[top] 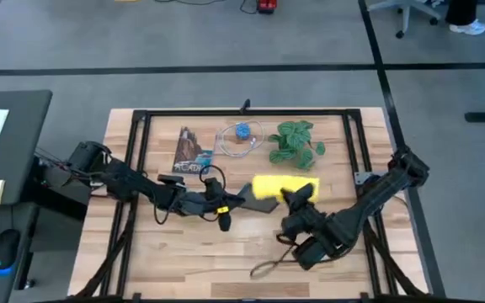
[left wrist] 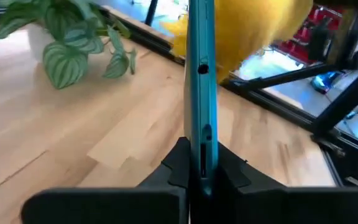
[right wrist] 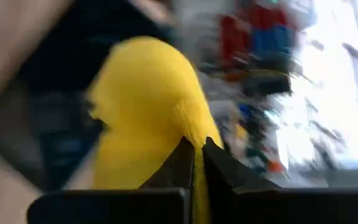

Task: Apply microfiber cloth
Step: Wipe the blue tablet with the microfiber cloth

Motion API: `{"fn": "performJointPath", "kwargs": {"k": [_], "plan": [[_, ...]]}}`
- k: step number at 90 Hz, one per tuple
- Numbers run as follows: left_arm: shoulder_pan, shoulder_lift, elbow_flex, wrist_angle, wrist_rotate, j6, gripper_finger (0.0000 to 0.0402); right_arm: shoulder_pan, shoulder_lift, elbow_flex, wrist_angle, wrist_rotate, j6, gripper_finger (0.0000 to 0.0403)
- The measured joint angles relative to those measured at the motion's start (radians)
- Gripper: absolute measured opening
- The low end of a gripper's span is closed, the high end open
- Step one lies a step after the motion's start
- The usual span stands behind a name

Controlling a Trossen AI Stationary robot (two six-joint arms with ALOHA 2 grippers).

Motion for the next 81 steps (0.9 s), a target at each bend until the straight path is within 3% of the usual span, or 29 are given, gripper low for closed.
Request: {"fn": "performJointPath", "kwargs": {"k": [6,17,28,38,62,81], "plan": [[-0.001,-0.001,0.0,0.019,0.005,0.006,0.0007,-0.006,0.006,0.0,0.139,-0.054,-0.146,0.0],[-0.002,-0.001,0.0,0.032,0.025,0.015,0.0008,-0.046,0.011,0.0,0.328,-0.046,-0.324,0.0],[-0.008,-0.001,0.001,0.064,0.027,0.028,0.0008,-0.106,0.01,0.0,0.51,-0.055,-0.389,0.0],[-0.012,-0.001,0.001,0.082,0.028,0.05,0.0008,-0.143,0.01,-0.008,0.538,-0.134,-0.406,0.0],[-0.021,-0.002,0.001,0.109,0.015,0.09,0.0008,-0.122,0.009,-0.139,0.339,-0.296,-0.118,0.0],[-0.02,-0.002,0.001,0.11,0.002,0.091,0.0009,-0.058,0.01,-0.262,0.119,-0.311,0.215,0.0]]}}
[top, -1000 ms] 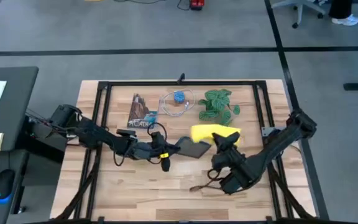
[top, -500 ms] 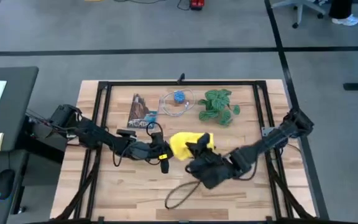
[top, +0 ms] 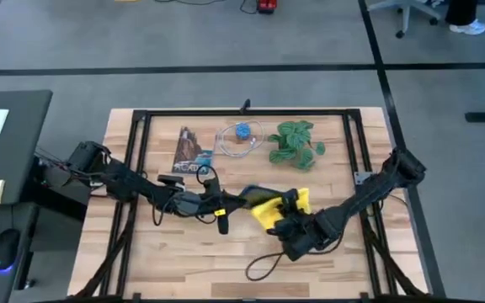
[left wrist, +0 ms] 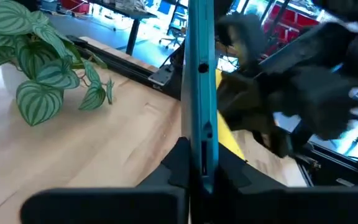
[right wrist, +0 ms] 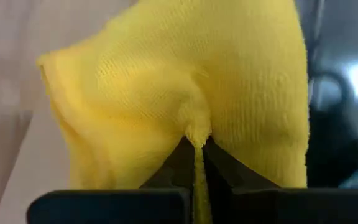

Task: Apply microfiber cloth
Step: Wipe the blue tablet with the microfiber cloth

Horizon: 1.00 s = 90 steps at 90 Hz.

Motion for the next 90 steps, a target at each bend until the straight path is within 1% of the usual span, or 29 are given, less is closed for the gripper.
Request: {"fn": "performJointPath", "kwargs": {"k": [7,16,24,29,34,43,50,56,62,67,73,83,90], "plan": [[0.0,0.0,0.0,0.001,0.002,0.007,0.0009,0.02,0.0,-0.028,-0.101,-0.01,0.122,0.0],[-0.002,0.0,0.0,0.007,0.011,0.033,0.0009,0.047,0.0,-0.05,-0.209,-0.059,0.234,0.0],[-0.011,-0.026,0.0,-0.015,0.01,0.09,0.0009,0.059,-0.004,-0.052,-0.197,-0.076,0.286,0.0],[-0.023,-0.061,0.0,-0.024,-0.005,0.139,0.0009,0.064,-0.015,-0.052,-0.123,-0.079,0.281,0.0],[-0.041,-0.12,0.0,-0.053,-0.029,0.177,0.0009,0.06,-0.026,-0.051,-0.015,-0.08,0.226,0.0],[-0.084,-0.239,0.0,-0.146,-0.104,0.244,0.0009,0.029,-0.037,-0.051,0.203,-0.08,0.054,0.0],[-0.123,-0.335,0.0,-0.232,-0.192,0.304,0.0009,-0.018,-0.037,-0.051,0.369,-0.088,-0.084,0.0],[-0.156,-0.409,0.0,-0.274,-0.267,0.347,0.0009,-0.073,-0.037,-0.051,0.486,-0.139,-0.17,0.0],[-0.185,-0.481,0.0,-0.32,-0.312,0.377,0.0009,-0.132,-0.036,-0.059,0.592,-0.243,-0.222,0.0],[-0.204,-0.531,0.0,-0.368,-0.333,0.387,0.0009,-0.181,-0.036,-0.096,0.691,-0.335,-0.247,0.0],[-0.221,-0.563,0.0,-0.408,-0.358,0.389,0.0009,-0.234,-0.035,-0.156,0.786,-0.41,-0.248,0.0],[-0.236,-0.584,0.0,-0.461,-0.385,0.384,0.0009,-0.31,-0.034,-0.252,0.899,-0.47,-0.177,0.0005],[-0.238,-0.58,0.0,-0.488,-0.385,0.372,0.0009,-0.352,-0.034,-0.31,0.965,-0.502,-0.116,0.0021]]}}
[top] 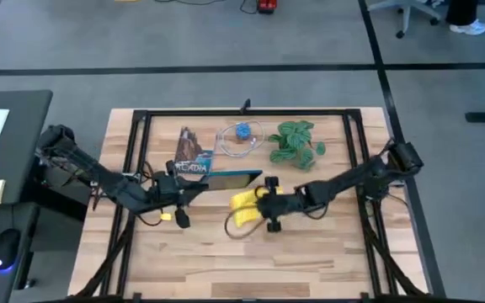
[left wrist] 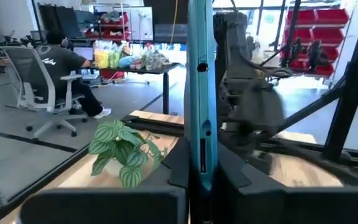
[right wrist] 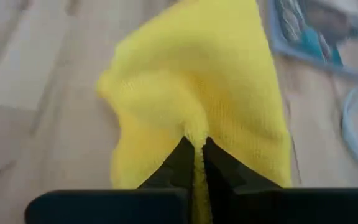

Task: Apply microfiber cloth
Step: Wipe the blue tablet with the microfiber cloth

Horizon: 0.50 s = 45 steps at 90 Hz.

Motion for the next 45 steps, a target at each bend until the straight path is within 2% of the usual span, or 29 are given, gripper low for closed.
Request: {"fn": "performJointPath", "kwargs": {"k": [10,24,34,45], "plan": [[0.004,0.029,0.0,-0.019,0.003,-0.018,0.0009,-0.046,0.0,-0.04,0.05,-0.085,0.069,0.0078],[0.011,0.06,0.0,-0.019,0.004,-0.026,0.0009,-0.066,0.0,-0.037,0.033,-0.156,0.031,0.0194],[0.012,0.061,0.0,-0.02,0.004,-0.041,0.0009,-0.046,-0.058,-0.006,-0.083,-0.159,0.012,0.0261],[0.011,0.061,0.0,-0.031,0.004,-0.018,0.0009,0.002,-0.169,0.005,-0.298,-0.129,0.069,0.0283]]}}
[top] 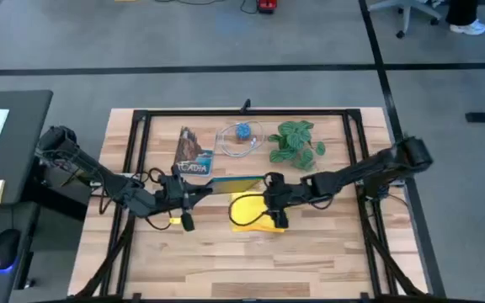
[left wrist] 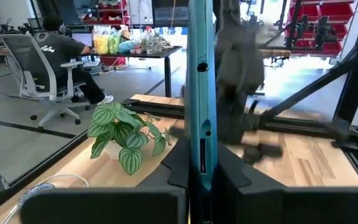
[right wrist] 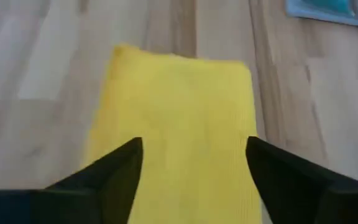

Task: Apply microfiber cloth
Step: Wipe the blue tablet with the microfiber cloth, then spray the blue tablet using the cleaning bottle

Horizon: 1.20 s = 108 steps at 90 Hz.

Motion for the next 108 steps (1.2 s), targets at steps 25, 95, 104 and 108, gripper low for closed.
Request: {"fn": "performJointPath", "kwargs": {"k": [25,95,104,108], "plan": [[0.068,0.197,0.037,-0.019,0.005,0.159,0.0009,0.177,-0.223,-0.002,-0.39,0.236,0.282,0.0281],[0.104,0.897,0.677,-0.553,0.275,0.055,0.0122,0.305,-0.138,-0.002,-0.291,0.474,0.475,0.0281],[0.111,0.879,0.706,-0.672,0.331,-0.005,0.0155,0.286,-0.084,-0.002,-0.294,0.403,0.567,0.0281],[0.112,0.868,0.715,-0.723,0.347,-0.029,0.0166,0.278,-0.063,-0.002,-0.293,0.355,0.604,0.0281]]}}
